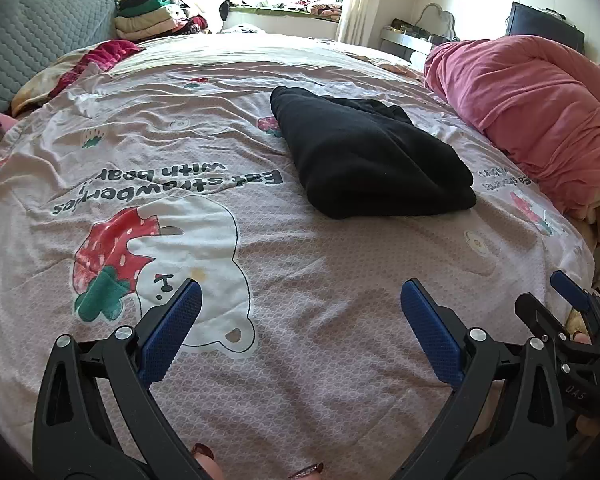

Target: Fold small clothes

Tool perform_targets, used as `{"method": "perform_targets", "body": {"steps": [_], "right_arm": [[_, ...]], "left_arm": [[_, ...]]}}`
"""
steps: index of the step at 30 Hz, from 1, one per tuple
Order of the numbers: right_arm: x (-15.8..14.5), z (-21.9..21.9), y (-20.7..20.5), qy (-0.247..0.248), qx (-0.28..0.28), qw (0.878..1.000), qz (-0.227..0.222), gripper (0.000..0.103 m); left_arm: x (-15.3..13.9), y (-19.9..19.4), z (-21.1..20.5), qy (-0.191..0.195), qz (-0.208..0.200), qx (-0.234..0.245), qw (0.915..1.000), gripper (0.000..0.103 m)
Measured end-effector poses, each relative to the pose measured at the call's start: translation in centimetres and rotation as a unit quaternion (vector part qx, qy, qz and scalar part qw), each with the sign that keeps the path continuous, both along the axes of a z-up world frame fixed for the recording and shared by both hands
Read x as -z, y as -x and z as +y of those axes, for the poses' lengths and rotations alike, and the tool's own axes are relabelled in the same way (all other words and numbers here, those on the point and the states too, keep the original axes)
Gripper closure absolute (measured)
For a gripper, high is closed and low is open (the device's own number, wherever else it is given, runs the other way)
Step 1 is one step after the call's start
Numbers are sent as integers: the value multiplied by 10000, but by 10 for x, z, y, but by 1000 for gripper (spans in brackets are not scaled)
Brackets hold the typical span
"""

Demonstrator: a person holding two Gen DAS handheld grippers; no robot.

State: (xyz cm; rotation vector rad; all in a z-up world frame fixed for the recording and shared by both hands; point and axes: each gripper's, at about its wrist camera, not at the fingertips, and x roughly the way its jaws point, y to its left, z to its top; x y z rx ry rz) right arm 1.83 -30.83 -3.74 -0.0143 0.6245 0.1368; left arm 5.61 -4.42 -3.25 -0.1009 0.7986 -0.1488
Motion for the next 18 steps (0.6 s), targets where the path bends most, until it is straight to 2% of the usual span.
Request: {"method": "perform_targets", "body": {"steps": [18], "right_arm": [[-2, -1, 1, 13, 49, 10000, -20, 5]], "left_arm": [[1, 0, 2, -121, 50, -56, 9999, 10]]}}
